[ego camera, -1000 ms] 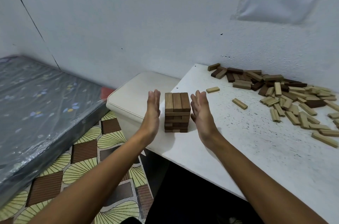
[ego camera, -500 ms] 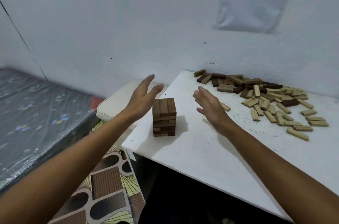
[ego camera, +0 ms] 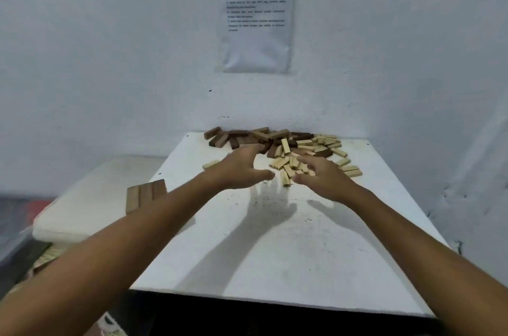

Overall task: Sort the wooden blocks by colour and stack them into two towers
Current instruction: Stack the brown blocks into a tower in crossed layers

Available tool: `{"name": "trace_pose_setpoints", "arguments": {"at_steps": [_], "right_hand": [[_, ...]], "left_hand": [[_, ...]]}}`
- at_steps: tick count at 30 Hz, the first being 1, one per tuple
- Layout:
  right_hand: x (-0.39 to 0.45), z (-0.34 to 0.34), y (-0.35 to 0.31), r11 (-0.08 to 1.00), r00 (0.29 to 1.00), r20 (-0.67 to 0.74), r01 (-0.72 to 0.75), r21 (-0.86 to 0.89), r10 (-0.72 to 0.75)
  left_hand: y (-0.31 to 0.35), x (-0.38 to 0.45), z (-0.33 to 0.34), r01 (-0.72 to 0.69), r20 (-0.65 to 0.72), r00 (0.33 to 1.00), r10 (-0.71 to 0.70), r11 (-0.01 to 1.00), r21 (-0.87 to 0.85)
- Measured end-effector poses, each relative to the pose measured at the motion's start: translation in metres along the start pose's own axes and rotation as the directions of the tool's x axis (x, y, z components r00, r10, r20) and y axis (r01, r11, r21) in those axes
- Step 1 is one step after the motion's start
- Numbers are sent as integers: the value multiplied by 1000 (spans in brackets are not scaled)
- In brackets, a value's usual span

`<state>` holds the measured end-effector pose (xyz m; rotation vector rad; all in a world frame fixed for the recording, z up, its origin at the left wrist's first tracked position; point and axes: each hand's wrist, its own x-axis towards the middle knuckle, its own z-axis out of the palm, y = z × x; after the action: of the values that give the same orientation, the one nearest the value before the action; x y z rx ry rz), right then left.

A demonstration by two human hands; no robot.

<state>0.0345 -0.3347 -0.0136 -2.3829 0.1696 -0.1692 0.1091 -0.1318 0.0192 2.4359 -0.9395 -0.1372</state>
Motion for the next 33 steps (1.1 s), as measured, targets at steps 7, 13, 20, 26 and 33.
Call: {"name": "trace_pose_setpoints", "arguments": {"at_steps": [7, 13, 20, 26, 33], "right_hand": [[-8, 11, 73, 944, 989, 47, -121, -308, 142], [24, 21, 92, 904, 994, 39, -78, -420, 104], [96, -4, 112, 960, 988, -152, -41, -279, -2], [128, -2, 135, 848, 998, -55, -60, -527, 36], [122, -10, 144, 952, 993, -106, 14, -305, -49]], "left_hand": [[-18, 37, 88, -12, 195, 980, -29, 978, 207], [-34, 62, 120, -106, 126, 989, 80, 971, 215], [-63, 129, 100, -73, -195, 976, 92, 992, 106], [-76, 162, 101, -65, -60, 995, 77, 980, 187], [-77, 156, 106, -73, -271, 950, 155, 954, 290]]}}
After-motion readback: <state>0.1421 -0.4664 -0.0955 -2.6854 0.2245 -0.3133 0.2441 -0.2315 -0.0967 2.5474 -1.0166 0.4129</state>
